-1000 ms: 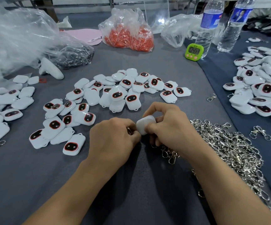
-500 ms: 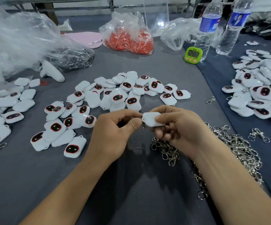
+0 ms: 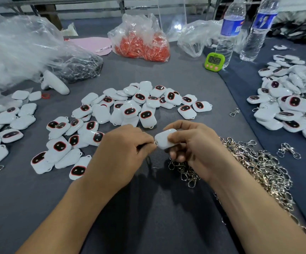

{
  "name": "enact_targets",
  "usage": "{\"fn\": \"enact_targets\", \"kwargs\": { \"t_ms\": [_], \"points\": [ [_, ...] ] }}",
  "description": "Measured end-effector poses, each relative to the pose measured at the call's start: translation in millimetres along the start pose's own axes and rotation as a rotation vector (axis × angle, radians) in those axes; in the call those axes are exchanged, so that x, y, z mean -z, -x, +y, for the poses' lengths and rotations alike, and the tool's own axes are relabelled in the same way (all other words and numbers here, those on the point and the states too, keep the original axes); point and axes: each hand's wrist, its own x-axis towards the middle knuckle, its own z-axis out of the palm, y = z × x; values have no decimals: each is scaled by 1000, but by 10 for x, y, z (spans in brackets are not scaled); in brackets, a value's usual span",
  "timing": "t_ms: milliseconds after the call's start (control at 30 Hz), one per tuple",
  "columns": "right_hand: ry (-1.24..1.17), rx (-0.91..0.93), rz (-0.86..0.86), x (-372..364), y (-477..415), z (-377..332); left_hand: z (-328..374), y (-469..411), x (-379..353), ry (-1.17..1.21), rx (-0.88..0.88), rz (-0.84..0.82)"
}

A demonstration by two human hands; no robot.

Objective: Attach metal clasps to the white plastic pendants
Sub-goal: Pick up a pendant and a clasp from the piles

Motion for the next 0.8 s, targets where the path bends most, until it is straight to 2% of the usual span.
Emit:
{"fn": "enact_targets", "kwargs": {
  "t_ms": [167, 300, 433, 467, 533, 633, 700, 800],
  "points": [
    [-45, 0, -6, -18, -9, 10, 20, 22, -3, -50, -35, 54],
    [-31, -13, -15, -13, 18, -7, -55, 29, 15, 42, 19, 2],
    [-264, -71, -139, -130, 100, -43, -15, 55, -66, 97, 73, -133],
    [-247, -46, -131, -163, 95, -37, 5, 57, -98, 137, 85, -124],
    [-166, 9, 7, -158, 53, -33, 10, 49, -147, 187, 118, -2],
    [-138, 105, 208, 6, -1, -81, -26, 45, -134, 295, 301, 105],
    [-71, 101, 223, 49, 0, -75, -45, 47, -124, 359, 405, 133],
    [115, 112, 137, -36, 30, 16, -29, 14, -134, 458, 470, 165]
  ]
}}
